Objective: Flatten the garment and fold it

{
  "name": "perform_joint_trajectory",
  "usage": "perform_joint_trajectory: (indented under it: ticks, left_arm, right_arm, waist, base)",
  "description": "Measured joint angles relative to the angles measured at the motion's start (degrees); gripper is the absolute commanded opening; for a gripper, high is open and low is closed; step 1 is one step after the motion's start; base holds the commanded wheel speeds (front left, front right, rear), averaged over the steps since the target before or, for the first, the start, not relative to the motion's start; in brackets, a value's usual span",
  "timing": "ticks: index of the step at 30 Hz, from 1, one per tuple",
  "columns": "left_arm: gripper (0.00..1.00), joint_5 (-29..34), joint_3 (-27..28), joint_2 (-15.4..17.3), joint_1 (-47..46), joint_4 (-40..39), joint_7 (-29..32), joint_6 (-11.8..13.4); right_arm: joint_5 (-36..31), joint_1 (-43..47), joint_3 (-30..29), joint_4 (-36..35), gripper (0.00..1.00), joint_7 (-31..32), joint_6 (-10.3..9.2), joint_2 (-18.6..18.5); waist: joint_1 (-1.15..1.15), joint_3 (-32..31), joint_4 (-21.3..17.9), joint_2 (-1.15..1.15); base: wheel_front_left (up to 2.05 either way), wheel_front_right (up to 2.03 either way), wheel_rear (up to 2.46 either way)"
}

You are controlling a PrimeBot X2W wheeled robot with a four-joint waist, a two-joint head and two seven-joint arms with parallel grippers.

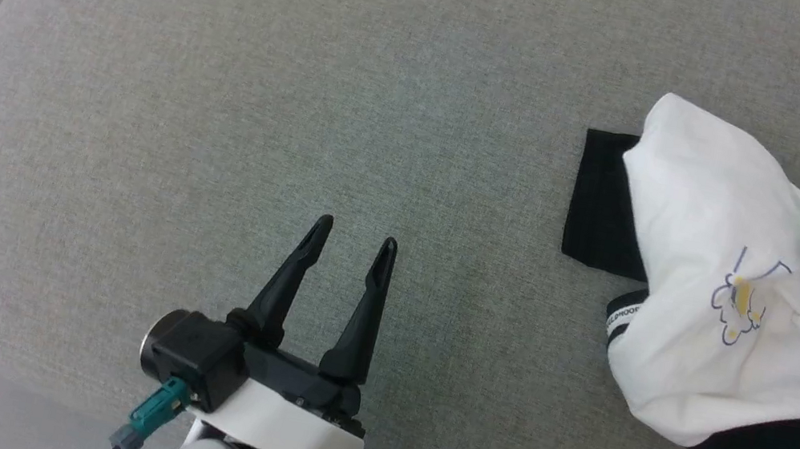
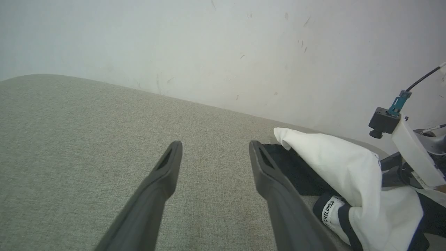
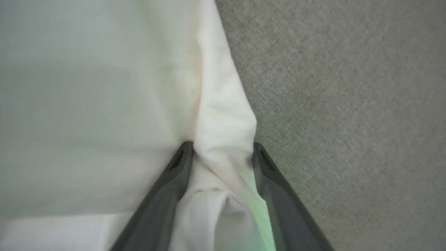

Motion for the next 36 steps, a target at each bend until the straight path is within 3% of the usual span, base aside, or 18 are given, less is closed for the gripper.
perform_joint_trajectory:
  ticks: [1, 6, 10, 17, 22, 27, 28, 29, 30, 31, 36]
  left_arm:
    - [1.0, -0.2, 0.0, 0.0, 0.0, 0.0, 0.0, 0.1]
    - [1.0, -0.4, 0.1, 0.0, 0.0, 0.0, 0.0, 0.5]
    - [1.0, -0.7, -0.3, 0.0, -0.1, -0.1, 0.0, 0.5]
    - [1.0, -2.3, -2.4, -0.1, -1.6, -0.7, 0.0, 1.2]
    - [1.0, -3.6, -4.3, -0.2, -2.6, -1.0, 0.0, 2.1]
    - [1.0, -4.6, -6.3, -0.2, -3.7, -1.4, 0.0, 3.0]
    - [1.0, -4.8, -6.5, -0.2, -3.9, -1.5, 0.0, 3.1]
    - [1.0, -4.9, -6.7, -0.2, -4.0, -1.5, 0.0, 3.2]
    - [1.0, -5.0, -6.9, -0.2, -4.0, -1.5, 0.0, 3.4]
    - [1.0, -5.1, -7.0, -0.2, -4.2, -1.5, 0.0, 3.6]
    - [1.0, -5.2, -7.0, -0.2, -5.0, -1.1, 0.0, 3.8]
  right_arm:
    - [0.1, -0.2, 0.3, -0.3, 0.0, -1.5, 0.0, -0.3]
    - [-1.2, -3.5, 2.3, -1.7, 0.0, -11.1, -0.01, -0.7]
    - [-3.4, -11.1, 2.8, -3.4, 0.0, -18.2, -0.01, -1.9]
    - [-9.7, -27.2, 8.9, -3.4, 0.0, -24.3, -0.01, -5.4]
    - [-13.5, -35.9, 14.5, 1.6, 0.0, -28.5, 0.0, -5.1]
    - [-13.6, -37.3, 19.3, 9.4, 0.0, -30.4, 0.0, -2.4]
    - [-13.5, -37.3, 19.9, 10.8, 0.04, -30.7, 0.0, -1.8]
    - [-13.2, -37.2, 20.6, 12.2, 0.32, -31.0, 0.0, -1.3]
    - [-12.8, -37.1, 21.0, 13.4, 0.84, -31.0, 0.0, -0.8]
    - [-12.2, -37.0, 21.4, 14.5, 1.0, -31.0, 0.0, -0.3]
    - [-8.1, -36.4, 22.4, 17.0, 1.0, -31.9, 0.0, 1.3]
  waist:
    - [0.0, -0.1, 0.0, 0.0]
    - [0.01, -0.7, -0.7, 0.0]
    - [0.01, -0.8, -1.0, 0.0]
    - [0.01, 1.1, 0.5, 0.0]
    - [0.01, 3.6, 3.2, 0.0]
    - [0.01, 5.9, 6.2, 0.0]
    - [0.02, 6.4, 6.8, 0.0]
    - [0.02, 6.8, 7.3, 0.0]
    - [0.01, 7.2, 7.7, 0.0]
    - [0.01, 7.6, 8.0, 0.0]
    - [0.01, 8.5, 8.0, 0.0]
  base:
    - [0.0, 0.0, 0.0]
    - [0.0, 0.0, 0.0]
    - [0.0, 0.0, 0.0]
    - [0.0, 0.0, 0.0]
    - [0.0, 0.0, 0.0]
    - [0.0, 0.0, 0.0]
    - [0.0, 0.0, 0.0]
    - [0.0, 0.0, 0.0]
    - [0.0, 0.0, 0.0]
    - [0.0, 0.0, 0.0]
    - [0.0, 0.0, 0.0]
